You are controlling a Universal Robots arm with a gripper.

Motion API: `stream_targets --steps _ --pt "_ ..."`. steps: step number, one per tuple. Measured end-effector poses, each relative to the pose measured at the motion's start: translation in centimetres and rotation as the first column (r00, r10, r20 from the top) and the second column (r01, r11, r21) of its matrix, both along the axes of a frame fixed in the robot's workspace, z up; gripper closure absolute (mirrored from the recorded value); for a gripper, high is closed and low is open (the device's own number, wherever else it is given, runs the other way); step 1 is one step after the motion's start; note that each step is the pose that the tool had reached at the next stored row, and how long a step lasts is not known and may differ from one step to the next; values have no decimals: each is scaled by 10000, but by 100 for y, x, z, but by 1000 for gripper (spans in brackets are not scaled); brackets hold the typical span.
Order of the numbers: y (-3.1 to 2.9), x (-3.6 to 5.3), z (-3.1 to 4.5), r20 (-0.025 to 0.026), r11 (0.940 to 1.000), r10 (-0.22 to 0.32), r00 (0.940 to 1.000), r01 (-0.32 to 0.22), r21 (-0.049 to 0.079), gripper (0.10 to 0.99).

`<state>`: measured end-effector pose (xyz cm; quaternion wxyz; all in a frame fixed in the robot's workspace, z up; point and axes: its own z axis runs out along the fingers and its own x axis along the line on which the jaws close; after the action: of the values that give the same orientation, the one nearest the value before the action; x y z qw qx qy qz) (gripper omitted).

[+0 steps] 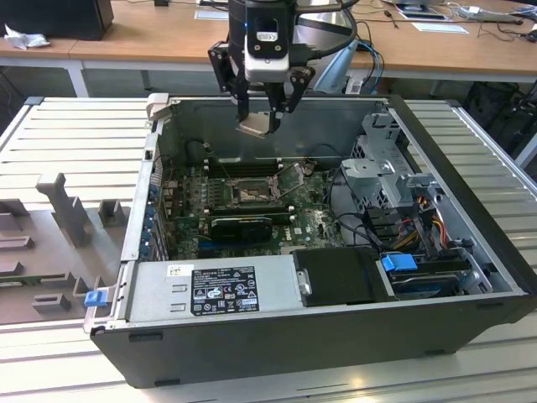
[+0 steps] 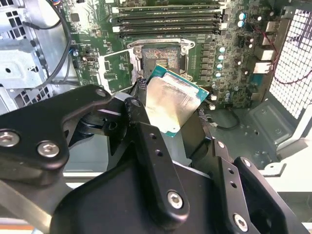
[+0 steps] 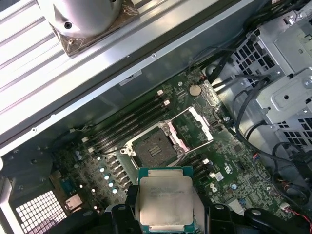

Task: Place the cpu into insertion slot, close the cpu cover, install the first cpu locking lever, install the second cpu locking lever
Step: 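Place the cpu into insertion slot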

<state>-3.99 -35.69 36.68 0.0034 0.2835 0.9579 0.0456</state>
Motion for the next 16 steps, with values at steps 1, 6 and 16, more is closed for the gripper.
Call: stream_targets --steps 1,6,16 --pt "0 0 0 0 10000 -72 10000 72 0 557" --pt "0 0 -1 0 9992 -411 9992 411 1 557" --pt "0 0 -1 0 9942 -1079 9942 1079 1 557"
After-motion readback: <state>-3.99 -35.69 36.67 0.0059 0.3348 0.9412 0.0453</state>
